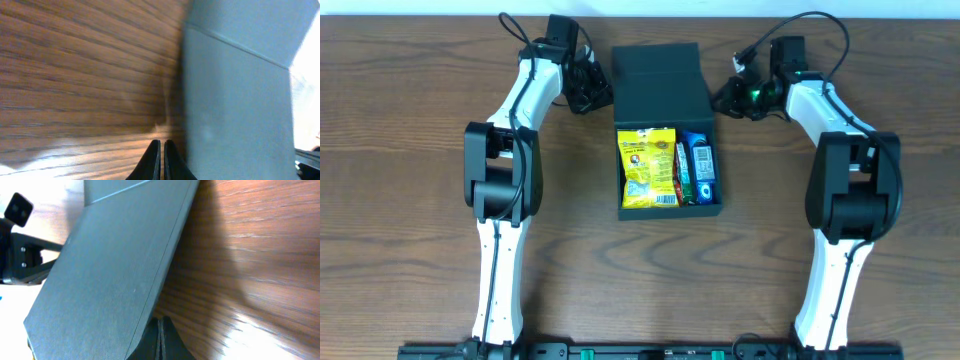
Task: Pack container
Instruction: 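Push the upright lid forward over the box with both grippers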
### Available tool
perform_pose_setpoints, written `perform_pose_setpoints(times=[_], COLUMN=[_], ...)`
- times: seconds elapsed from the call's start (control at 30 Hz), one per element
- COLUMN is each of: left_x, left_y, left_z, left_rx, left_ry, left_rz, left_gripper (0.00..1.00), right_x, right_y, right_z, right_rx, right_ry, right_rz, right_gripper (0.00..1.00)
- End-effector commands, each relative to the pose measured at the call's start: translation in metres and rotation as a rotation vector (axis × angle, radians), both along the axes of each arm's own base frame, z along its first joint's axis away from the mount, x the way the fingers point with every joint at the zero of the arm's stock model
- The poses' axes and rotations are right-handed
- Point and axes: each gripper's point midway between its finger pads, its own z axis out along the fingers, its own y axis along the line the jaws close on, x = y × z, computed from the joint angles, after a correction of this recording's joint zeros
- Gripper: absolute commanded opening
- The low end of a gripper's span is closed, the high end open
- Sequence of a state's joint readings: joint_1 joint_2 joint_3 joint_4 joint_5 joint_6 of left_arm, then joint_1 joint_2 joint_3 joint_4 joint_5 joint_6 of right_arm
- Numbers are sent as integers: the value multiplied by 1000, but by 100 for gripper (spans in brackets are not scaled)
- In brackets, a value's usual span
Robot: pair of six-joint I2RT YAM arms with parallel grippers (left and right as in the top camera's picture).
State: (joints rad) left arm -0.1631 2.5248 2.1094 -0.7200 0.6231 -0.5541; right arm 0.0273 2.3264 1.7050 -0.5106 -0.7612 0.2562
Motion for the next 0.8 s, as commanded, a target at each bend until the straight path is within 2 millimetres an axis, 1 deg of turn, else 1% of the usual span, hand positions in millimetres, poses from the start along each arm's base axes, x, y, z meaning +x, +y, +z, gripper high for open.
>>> perform_pose_setpoints(times=[0.0,0.23,0.37,0.43,0.5,0.57,0.63,0.77], left_x=[-4,-6,-3,2,8,12,15,20], left_y=[-9,-16,-17,-17,-16,-17,-18,-19], left_z=[4,11,23,33,48,66,81,112], left_rx=[-47,-96,-140,-163,-191,-207,-207,-194], left_ry=[-2,-28,-82,-118,-163,-212,-252,-330], left_rz=[-35,-94,-149,-169,-191,-224,-250,-296], left_gripper=[6,6,6,6,6,6,6,6], right_x=[-5,-11,-9,-3,3,10,12,7], right_y=[22,35,38,35,29,25,24,24], right_z=[4,24,41,51,62,77,92,123], right_rx=[86,200,254,260,257,253,240,208], right_ry=[1,-82,-140,-163,-183,-210,-246,-326], right_rz=[65,180,225,223,215,215,236,295], right_gripper=[1,1,2,1,2,1,2,1])
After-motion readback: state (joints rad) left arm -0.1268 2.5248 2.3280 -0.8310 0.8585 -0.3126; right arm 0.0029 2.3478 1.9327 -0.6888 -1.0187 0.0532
